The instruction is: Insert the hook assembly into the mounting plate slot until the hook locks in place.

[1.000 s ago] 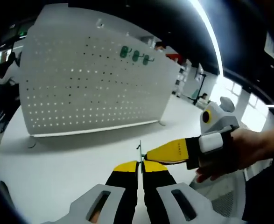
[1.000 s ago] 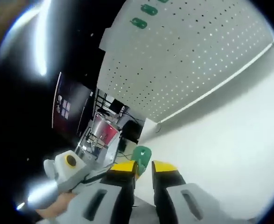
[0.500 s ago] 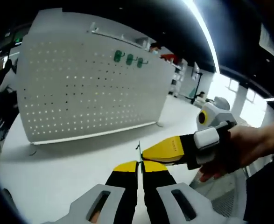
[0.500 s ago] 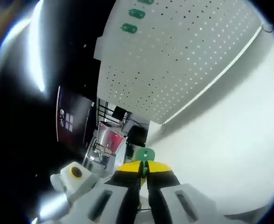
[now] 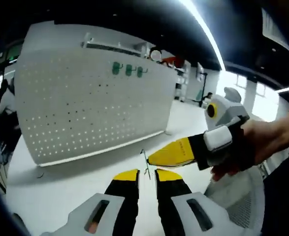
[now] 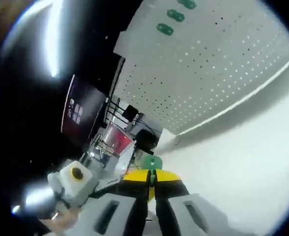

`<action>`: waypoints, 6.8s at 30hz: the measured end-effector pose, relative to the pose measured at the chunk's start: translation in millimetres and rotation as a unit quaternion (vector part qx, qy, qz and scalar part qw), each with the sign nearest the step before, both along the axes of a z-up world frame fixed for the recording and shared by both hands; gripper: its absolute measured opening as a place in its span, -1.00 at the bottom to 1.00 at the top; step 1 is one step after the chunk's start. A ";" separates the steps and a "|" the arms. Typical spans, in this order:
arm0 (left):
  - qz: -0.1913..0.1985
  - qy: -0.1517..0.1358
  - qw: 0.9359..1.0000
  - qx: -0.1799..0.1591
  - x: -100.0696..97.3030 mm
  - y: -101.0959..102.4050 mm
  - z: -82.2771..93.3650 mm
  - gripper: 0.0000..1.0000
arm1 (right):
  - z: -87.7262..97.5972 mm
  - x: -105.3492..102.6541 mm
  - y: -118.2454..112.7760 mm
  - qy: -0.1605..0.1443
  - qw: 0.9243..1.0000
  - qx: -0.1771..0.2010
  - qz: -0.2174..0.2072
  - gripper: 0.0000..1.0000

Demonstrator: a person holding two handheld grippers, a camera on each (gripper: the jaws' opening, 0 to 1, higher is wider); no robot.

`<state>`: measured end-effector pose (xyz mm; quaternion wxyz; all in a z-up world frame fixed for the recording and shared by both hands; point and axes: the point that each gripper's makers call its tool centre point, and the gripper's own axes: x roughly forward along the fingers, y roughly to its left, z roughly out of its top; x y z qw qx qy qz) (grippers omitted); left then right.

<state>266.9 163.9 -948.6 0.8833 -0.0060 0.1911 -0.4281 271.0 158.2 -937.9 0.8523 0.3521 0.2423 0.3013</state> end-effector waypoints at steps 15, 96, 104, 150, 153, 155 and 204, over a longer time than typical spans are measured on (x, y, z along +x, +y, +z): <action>-0.017 0.045 0.997 -0.068 -16.4 9.8 9.1 0.18 | 33.1 5.9 1.2 -0.222 0.943 -0.243 0.044 -1.00; 0.088 0.049 0.987 -0.127 15.4 41.3 29.8 0.88 | 136.6 197.8 -274.5 -0.285 0.832 -0.324 -0.349 -1.00; 0.092 0.059 0.986 -0.122 13.1 43.6 21.5 0.88 | 139.3 206.8 -277.8 -0.287 0.831 -0.321 -0.352 -1.00; 0.088 0.084 0.987 -0.109 18.3 44.6 7.6 0.81 | 136.2 207.4 -281.4 -0.298 0.815 -0.317 -0.383 -1.00; 0.088 0.086 0.986 -0.109 18.7 44.1 6.2 0.81 | 135.1 208.5 -280.4 -0.278 0.828 -0.309 -0.376 -1.00; 0.088 0.087 0.986 -0.109 18.4 44.0 5.4 0.80 | 133.8 209.9 -281.3 -0.253 0.845 -0.287 -0.374 -1.00; 0.092 0.099 0.987 -0.086 20.9 50.3 -3.7 0.79 | 130.0 210.9 -280.6 -0.333 0.799 -0.318 -0.387 -1.00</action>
